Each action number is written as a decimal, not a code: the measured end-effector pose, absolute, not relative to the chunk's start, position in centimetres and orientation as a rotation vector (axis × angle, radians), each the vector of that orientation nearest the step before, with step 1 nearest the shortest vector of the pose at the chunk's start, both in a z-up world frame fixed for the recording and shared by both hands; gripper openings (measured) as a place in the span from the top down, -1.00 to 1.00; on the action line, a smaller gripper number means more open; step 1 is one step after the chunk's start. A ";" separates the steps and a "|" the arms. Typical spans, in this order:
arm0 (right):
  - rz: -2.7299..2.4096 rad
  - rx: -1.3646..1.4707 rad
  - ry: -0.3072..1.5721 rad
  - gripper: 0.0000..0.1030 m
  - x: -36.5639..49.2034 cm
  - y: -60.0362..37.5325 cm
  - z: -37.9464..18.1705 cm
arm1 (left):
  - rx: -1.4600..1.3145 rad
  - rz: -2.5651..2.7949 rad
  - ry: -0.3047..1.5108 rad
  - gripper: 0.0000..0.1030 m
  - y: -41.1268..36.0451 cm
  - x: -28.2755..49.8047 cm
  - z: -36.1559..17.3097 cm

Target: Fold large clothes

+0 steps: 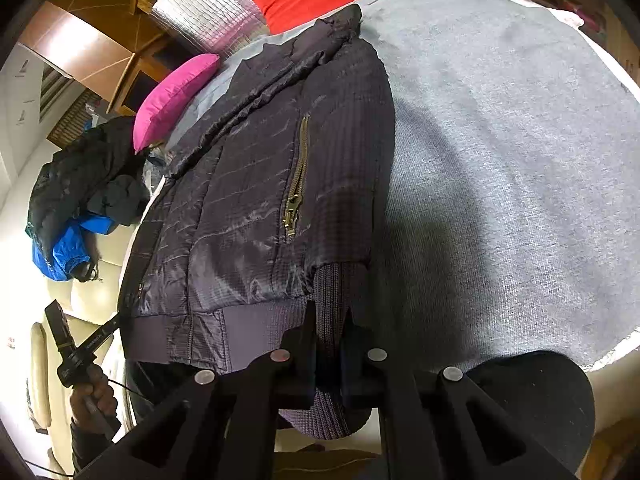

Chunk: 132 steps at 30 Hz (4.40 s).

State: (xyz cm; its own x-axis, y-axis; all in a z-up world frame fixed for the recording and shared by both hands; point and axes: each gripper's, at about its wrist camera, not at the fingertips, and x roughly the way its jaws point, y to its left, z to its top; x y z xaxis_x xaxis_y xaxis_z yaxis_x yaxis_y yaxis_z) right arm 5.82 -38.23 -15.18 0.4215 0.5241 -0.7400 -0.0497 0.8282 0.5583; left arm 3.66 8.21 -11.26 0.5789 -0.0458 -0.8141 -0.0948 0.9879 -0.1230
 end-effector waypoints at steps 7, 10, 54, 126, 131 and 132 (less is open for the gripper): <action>0.381 0.506 1.085 0.83 6.0 -38.4 -15.3 | -0.171 0.016 0.952 0.71 8.4 3.6 -11.1; 0.383 0.502 1.084 0.83 6.0 -38.4 -15.2 | -0.178 0.006 0.949 0.71 8.5 3.5 -11.1; 0.486 0.563 1.036 0.83 6.8 -39.7 -14.1 | -0.208 -0.006 0.951 0.71 8.5 3.5 -10.2; 0.674 0.728 0.854 0.84 9.5 -41.8 -6.8 | -0.394 -0.124 0.716 0.72 11.3 4.6 -1.5; 0.679 0.743 0.811 0.84 10.0 -42.0 -5.7 | -0.400 -0.131 0.693 0.72 11.4 5.4 -0.9; 0.678 0.744 0.810 0.84 10.1 -42.0 -5.7 | -0.400 -0.134 0.690 0.72 11.4 5.5 -0.9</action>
